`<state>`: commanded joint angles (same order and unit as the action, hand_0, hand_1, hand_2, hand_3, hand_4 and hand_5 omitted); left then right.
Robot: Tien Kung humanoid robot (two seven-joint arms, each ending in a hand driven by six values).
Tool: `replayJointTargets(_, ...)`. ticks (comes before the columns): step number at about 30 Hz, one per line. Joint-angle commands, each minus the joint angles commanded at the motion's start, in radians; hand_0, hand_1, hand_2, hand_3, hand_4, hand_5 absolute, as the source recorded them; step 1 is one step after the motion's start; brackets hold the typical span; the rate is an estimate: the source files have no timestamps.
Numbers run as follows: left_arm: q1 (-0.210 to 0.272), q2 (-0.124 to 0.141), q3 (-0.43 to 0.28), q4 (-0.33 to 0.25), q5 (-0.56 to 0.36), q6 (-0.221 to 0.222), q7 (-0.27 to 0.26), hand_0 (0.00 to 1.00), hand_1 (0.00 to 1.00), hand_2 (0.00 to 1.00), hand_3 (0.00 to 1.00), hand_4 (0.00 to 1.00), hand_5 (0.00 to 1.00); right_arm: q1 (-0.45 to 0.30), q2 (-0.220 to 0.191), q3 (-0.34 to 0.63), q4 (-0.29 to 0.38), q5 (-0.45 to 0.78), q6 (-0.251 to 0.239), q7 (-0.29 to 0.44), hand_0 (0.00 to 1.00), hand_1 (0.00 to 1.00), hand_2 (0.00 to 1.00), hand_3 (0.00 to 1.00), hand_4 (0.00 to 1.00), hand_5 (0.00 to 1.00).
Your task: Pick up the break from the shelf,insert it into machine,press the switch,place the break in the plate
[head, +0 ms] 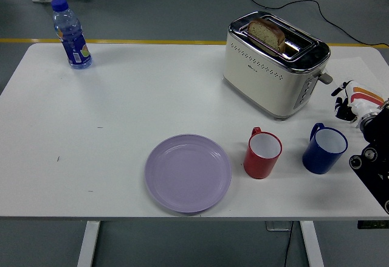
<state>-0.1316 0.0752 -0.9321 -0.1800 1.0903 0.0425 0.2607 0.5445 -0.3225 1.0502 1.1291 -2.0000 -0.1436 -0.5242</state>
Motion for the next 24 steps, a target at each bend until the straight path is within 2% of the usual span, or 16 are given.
replayJointTargets(6,-0.002,0.001,-0.002,0.0,0.002,-0.001,0.001,0.684,0.693,0.677,0.56,0.289,0.83,0.002,-0.002,0.008,0.007,-0.002,-0.016,-0.001,0.268,0.139,0.237,0.594,0.377,0.002)
replayJointTargets(11,-0.002,0.001,-0.004,0.0,0.004,-0.001,0.002,0.682,0.693,0.678,0.561,0.289,0.831,0.003,-0.006,0.024,0.015,-0.003,-0.057,-0.002,0.271,0.139,0.239,0.588,0.373,0.002)
replayJointTargets(20,-0.004,0.001,-0.006,0.0,0.008,-0.002,0.003,0.684,0.693,0.678,0.561,0.29,0.831,0.012,-0.008,0.056,0.032,0.03,-0.211,0.019,0.291,0.149,0.253,0.597,0.355,0.002)
replayJointTargets(21,-0.004,0.001,-0.006,0.0,0.007,-0.002,0.003,0.684,0.693,0.678,0.562,0.291,0.832,0.012,-0.008,0.059,0.037,0.042,-0.232,0.03,0.38,0.286,0.379,0.695,0.375,0.002)
replayJointTargets(22,-0.004,0.001,-0.006,0.0,0.006,-0.001,0.003,0.684,0.693,0.678,0.562,0.291,0.832,0.013,-0.009,0.065,0.046,0.075,-0.268,0.057,0.38,0.286,0.379,0.695,0.375,0.002)
replayJointTargets(24,-0.004,0.001,-0.006,0.0,0.005,-0.001,0.003,0.684,0.693,0.678,0.562,0.291,0.832,0.013,-0.009,0.066,0.05,0.093,-0.288,0.068,0.38,0.286,0.379,0.695,0.375,0.002)
